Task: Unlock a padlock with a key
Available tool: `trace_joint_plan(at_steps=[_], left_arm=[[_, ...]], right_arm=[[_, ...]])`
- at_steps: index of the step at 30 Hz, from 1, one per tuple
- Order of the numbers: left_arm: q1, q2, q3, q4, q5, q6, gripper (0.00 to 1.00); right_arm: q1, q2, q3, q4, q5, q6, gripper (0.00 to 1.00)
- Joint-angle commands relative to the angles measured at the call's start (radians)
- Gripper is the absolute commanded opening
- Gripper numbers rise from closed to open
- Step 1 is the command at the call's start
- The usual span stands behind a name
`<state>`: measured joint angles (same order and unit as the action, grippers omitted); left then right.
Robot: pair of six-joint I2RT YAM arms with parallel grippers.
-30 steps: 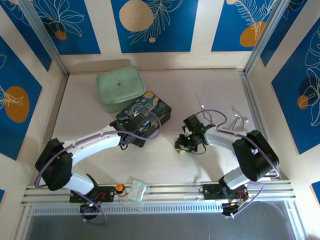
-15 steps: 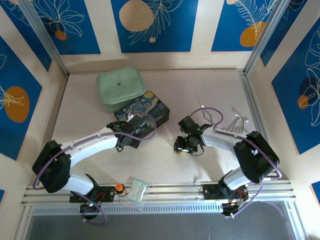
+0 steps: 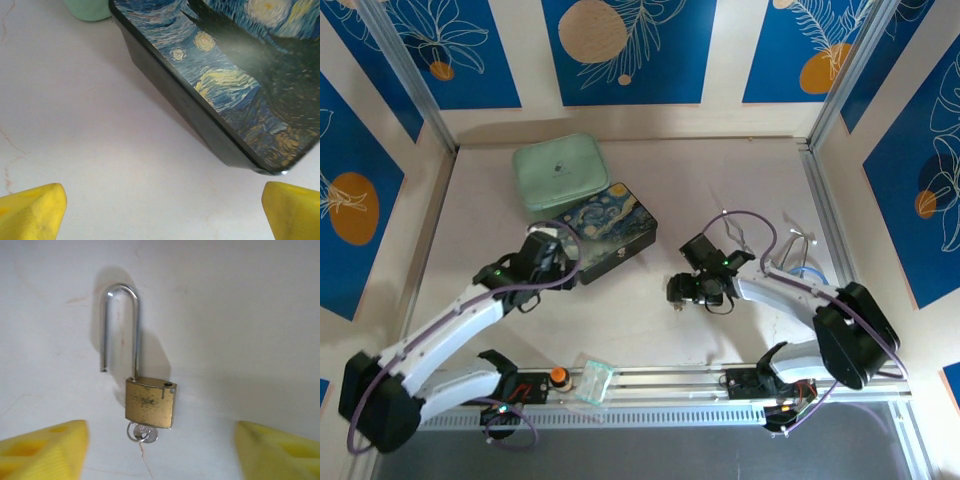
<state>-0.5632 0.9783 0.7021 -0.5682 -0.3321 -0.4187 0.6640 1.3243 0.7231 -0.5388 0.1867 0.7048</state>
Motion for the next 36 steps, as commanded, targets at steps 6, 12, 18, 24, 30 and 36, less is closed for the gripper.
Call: trace_joint_plan(at_steps=[6,12,18,24,30,36], left_arm=[[0.063,-0.114,-0.144,0.306,-0.115,0.032,0.99],[0.087,-0.093,-0.364,0.906,-0.266,0.353,0.99],[0.177,-0.006,-0.328,0.907,-0.245,0.360,0.99],[0.273,0.102,-0.350,0.997,-0.238,0.465,0.99],[0.420,0.265,-0.396,1.235,-0.029,0.441,0.99],[0.503,0.381,-0.395,1.424,0.120,0.380,0.99]], right_arm=[[-0.085,-0.152,0.054,0.063,0.197,-0.154,0.99],[-0.305,-0.175,0.032,0.246,0.282,-0.313,1.00],[-0.569,-0.145,-0.048,0.435,0.201,-0.386,0.99],[-0.606,-0.070,-0.174,0.774,0.319,-0.558,0.98],[-0.680,0.006,-0.294,1.120,0.130,-0.586,0.99],[-0.651,0.026,-0.283,1.111,0.089,-0.640,1.00]])
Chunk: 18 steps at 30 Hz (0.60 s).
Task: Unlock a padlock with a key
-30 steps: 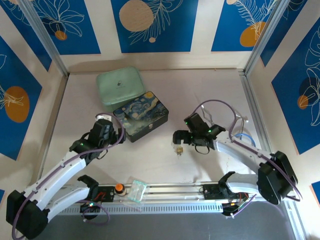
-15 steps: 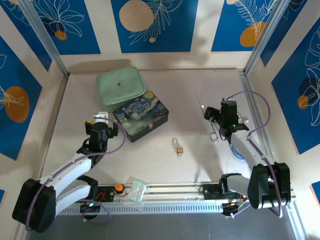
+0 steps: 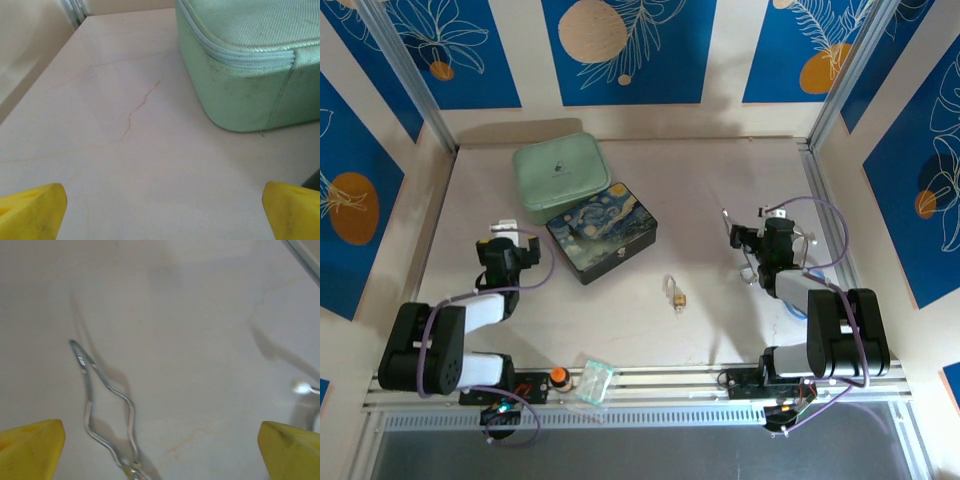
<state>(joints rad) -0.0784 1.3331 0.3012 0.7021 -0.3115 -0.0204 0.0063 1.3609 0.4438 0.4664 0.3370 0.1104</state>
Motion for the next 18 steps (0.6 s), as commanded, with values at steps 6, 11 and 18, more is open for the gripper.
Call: trace_joint_plan(at_steps=[6,11,18], left_arm=[[0.029,0.223,-0.051,0.460,0.111,-0.013,0.99],[0.029,0.238,-0.028,0.440,0.137,0.001,0.99],[0.022,0.230,0.055,0.271,0.183,0.024,1.00]], right_arm=[[0.008,-0.011,-0.075,0.275,-0.172,0.009,0.99],[0.029,0.122,-0.080,0.419,-0.105,0.004,1.00],[0.026,0.159,-0.042,0.373,-0.079,0.017,0.99]])
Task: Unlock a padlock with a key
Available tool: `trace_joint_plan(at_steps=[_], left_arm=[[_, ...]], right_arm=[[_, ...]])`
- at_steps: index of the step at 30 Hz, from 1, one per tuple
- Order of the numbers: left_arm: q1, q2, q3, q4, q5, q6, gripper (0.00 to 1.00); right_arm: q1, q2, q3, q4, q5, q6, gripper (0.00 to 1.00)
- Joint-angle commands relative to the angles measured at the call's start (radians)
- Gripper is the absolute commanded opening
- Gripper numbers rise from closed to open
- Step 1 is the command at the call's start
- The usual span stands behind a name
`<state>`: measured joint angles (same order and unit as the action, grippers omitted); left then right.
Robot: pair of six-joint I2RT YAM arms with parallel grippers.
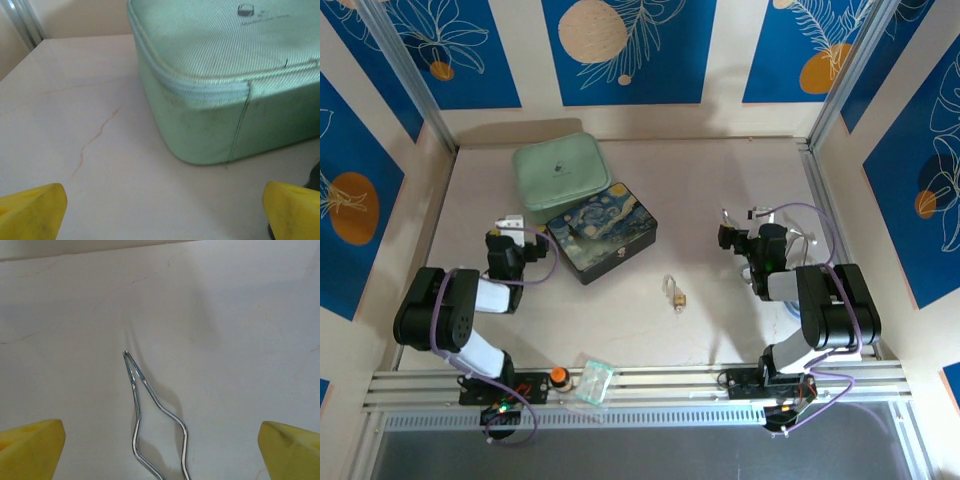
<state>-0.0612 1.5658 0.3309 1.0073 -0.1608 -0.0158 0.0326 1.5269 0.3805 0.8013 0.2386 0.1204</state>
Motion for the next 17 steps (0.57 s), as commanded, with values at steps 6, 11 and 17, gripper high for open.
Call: trace_joint_plan(at_steps=[6,11,17], left_arm=[[0.003,-0.003,0.019,-0.021,0.032,0.022,1.00],[0.003,-0.003,0.021,-0.024,0.041,0.025,1.00],[0.003,-0.003,0.021,-0.024,0.041,0.025,1.00]], right_arm=[[0.001,-0.005,0.018,0.050,0.022,0.005,0.99],[0.001,-0.002,0.022,0.043,0.021,0.004,0.99],[-0.003,-0.005,0.022,0.043,0.002,0.002,0.99]])
